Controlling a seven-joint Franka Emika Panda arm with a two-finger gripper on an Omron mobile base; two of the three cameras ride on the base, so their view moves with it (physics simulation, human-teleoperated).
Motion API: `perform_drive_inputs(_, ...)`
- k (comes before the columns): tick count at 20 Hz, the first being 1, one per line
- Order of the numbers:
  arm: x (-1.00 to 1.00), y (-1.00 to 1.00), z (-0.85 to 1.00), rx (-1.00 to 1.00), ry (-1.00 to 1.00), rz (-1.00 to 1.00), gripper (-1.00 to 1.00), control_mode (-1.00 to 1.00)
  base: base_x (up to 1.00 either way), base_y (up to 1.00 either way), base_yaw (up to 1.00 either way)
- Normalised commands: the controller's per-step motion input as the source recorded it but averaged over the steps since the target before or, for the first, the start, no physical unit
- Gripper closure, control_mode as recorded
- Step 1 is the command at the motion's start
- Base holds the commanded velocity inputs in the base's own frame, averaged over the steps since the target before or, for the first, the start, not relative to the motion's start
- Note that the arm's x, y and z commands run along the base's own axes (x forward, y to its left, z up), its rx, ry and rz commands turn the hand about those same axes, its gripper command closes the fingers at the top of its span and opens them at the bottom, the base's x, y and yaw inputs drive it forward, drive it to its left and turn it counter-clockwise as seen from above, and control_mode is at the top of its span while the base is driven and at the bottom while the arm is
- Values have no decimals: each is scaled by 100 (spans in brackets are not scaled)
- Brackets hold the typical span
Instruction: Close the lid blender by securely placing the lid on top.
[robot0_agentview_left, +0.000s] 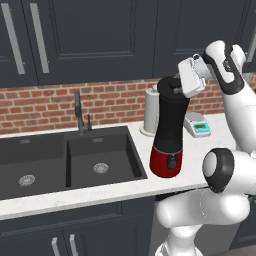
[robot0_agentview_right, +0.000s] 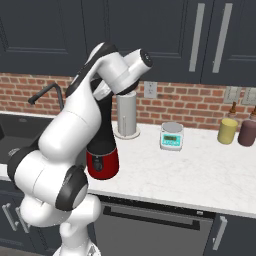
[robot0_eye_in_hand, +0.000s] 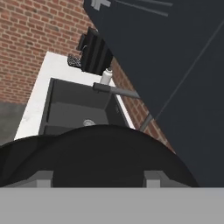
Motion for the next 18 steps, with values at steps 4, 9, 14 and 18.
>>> perform_drive_inputs(4,3,0,-28,0,4,-6,100,-100,0,0,0)
perform_drive_inputs(9,0,-3,-44,0,19,-2,100,-100,0,0,0)
perform_drive_inputs(14,0,-2,-19,0,17,0,100,-100,0,0,0)
perform_drive_inputs(18,0,0,-26,0,13,0,100,-100,0,0,0)
